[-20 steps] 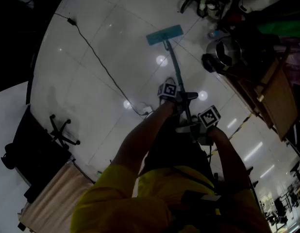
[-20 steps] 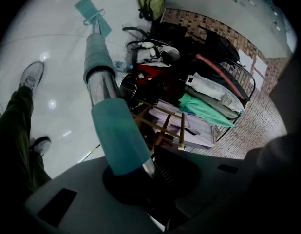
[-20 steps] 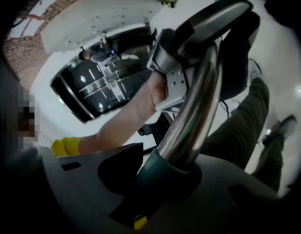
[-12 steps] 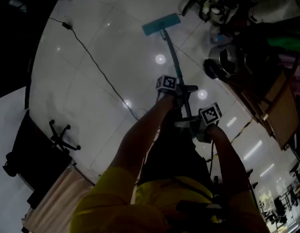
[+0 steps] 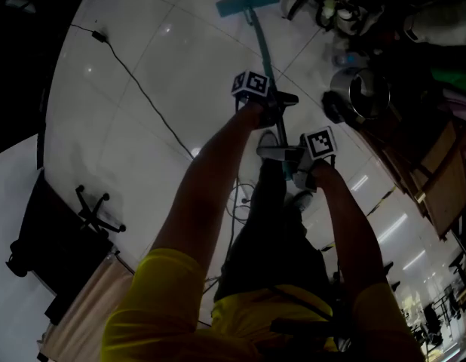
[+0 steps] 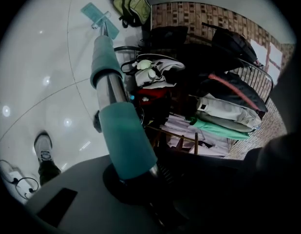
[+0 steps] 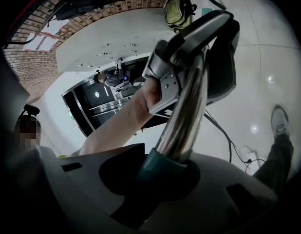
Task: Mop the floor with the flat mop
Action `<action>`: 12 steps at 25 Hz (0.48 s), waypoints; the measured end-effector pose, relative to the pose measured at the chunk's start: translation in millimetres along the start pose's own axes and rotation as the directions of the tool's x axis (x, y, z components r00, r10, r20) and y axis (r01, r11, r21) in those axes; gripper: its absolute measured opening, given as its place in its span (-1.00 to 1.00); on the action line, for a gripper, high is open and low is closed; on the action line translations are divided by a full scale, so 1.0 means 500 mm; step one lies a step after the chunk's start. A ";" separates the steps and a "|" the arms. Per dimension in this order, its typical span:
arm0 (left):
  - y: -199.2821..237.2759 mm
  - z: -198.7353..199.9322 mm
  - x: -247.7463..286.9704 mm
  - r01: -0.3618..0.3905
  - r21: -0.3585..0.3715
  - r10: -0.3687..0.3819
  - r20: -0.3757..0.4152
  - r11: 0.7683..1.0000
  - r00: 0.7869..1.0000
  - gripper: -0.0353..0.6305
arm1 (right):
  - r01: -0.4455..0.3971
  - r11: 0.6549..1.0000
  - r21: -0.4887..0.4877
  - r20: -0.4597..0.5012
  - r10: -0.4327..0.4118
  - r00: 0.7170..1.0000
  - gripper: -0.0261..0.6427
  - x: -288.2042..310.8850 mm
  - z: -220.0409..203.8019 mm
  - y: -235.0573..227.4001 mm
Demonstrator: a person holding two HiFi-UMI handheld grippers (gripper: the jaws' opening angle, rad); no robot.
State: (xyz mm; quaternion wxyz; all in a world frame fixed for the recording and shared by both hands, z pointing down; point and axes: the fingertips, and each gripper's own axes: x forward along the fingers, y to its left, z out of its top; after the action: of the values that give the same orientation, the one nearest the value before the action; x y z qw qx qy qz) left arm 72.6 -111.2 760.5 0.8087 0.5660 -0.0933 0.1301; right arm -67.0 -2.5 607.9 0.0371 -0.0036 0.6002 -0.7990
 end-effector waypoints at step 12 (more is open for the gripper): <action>0.046 -0.583 0.084 0.114 -0.184 -0.100 0.079 0.976 0.992 -0.73 | 0.155 0.954 0.256 -0.159 -0.117 0.980 -0.78 -0.120 -0.600 -0.037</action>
State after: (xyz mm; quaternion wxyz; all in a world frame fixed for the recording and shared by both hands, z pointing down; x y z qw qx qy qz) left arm 106.1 174.4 693.6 0.8607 0.4954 -0.1026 0.0572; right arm -23.2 293.9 543.9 -0.0610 0.0170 0.4863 -0.8715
